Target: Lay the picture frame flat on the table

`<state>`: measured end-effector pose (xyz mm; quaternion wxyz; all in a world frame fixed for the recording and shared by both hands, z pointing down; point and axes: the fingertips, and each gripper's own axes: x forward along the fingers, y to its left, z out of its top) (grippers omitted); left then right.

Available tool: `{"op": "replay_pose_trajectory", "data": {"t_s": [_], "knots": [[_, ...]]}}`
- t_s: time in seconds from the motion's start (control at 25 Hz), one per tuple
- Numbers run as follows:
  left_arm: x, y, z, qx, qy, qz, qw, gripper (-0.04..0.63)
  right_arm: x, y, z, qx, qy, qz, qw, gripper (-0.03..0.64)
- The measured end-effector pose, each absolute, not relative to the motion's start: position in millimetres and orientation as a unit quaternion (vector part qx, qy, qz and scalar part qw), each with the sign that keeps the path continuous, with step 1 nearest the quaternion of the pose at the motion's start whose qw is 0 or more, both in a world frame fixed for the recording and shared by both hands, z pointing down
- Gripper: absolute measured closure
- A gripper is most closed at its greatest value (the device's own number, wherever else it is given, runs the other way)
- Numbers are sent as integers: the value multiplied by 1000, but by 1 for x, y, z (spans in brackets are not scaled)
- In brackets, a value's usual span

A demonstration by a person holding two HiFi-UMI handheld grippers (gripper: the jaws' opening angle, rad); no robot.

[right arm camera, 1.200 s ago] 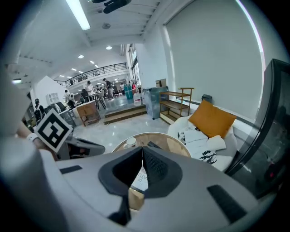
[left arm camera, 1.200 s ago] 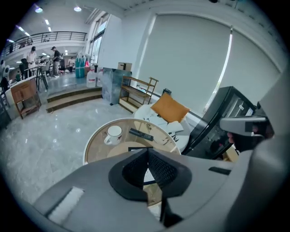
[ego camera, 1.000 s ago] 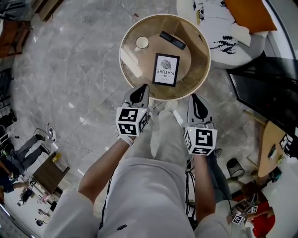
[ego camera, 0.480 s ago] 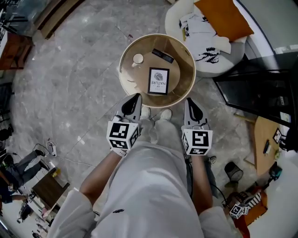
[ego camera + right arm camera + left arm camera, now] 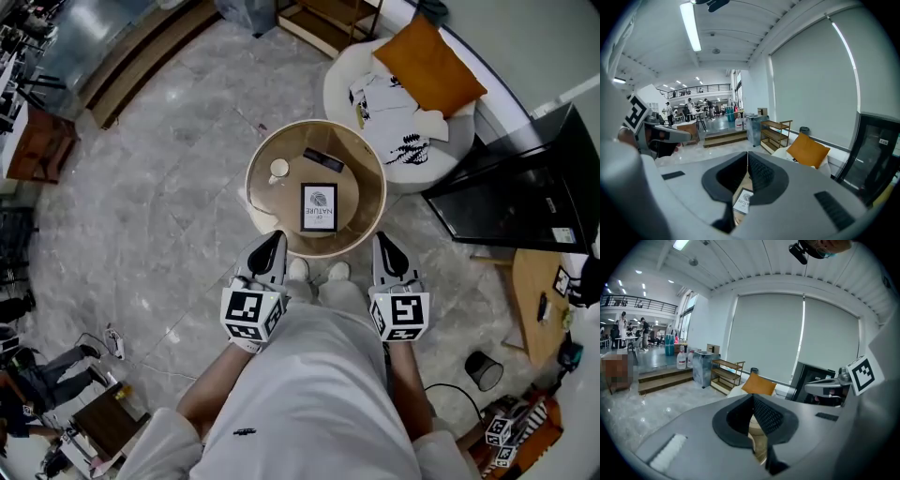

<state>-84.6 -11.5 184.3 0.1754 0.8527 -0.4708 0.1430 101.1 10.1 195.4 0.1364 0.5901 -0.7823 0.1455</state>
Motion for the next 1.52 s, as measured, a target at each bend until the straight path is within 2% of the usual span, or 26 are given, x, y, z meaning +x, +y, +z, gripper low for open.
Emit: {"op": "replay_pose_trajectory", "data": {"t_s": [0.8, 1.52], "knots": [[-64, 0, 157, 878, -432, 133, 160, 592, 98, 19, 164, 596, -787, 119, 105, 611], [-66, 6, 152, 876, -436, 130, 159, 592, 86, 24, 166, 581, -797, 107, 127, 611]]}}
